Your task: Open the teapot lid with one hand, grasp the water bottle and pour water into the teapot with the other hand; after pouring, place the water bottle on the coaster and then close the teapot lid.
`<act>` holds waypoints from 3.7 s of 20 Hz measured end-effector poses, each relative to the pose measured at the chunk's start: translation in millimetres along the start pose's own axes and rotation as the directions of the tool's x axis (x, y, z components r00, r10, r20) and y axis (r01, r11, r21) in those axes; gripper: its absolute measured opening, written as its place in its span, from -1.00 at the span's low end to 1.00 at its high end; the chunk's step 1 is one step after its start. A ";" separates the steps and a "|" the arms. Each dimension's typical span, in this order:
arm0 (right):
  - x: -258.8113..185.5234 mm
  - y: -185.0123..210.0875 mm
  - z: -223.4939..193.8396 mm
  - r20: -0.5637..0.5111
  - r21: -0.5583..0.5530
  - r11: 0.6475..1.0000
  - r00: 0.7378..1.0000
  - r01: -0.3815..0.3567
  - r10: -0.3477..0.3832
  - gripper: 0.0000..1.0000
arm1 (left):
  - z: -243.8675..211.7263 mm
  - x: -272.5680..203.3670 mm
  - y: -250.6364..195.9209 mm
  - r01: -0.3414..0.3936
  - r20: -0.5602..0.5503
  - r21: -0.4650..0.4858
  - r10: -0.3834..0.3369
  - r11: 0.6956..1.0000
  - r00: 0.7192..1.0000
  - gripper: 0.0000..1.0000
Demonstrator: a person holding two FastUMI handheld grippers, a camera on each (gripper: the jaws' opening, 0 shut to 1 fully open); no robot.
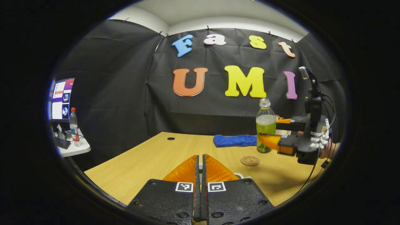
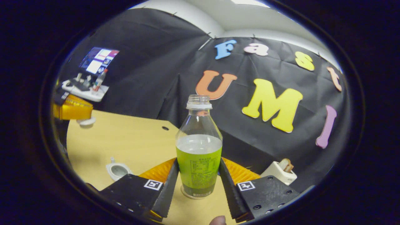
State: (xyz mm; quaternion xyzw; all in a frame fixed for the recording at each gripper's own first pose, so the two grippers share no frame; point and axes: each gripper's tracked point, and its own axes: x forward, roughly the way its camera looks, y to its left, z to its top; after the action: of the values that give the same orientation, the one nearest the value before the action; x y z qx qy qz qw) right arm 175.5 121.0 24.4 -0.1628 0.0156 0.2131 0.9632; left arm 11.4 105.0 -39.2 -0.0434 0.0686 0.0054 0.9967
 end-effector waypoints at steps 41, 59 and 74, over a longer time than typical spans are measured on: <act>-106.9 -64.7 -57.2 -0.043 0.313 0.926 0.977 0.211 -0.208 0.93 | -54.1 54.1 -87.3 0.150 -0.067 0.029 -0.147 0.988 0.987 -0.94; -134.4 -55.6 -65.5 -0.035 0.301 0.929 0.976 0.214 -0.213 0.94 | -81.2 64.7 -82.2 0.094 -0.105 -0.007 -0.094 0.996 0.990 -0.92; -185.1 -62.6 -52.0 -0.029 0.321 0.866 0.918 0.384 -0.396 0.93 | 14.5 7.6 -109.8 0.025 0.070 0.092 -0.031 0.995 0.997 0.95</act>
State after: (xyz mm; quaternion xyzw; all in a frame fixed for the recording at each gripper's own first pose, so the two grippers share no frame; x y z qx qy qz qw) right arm 35.4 -24.2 12.9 -0.0001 -0.0015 0.0117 0.9999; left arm 22.8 -3.1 -16.5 0.0012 0.0324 -0.0100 0.9994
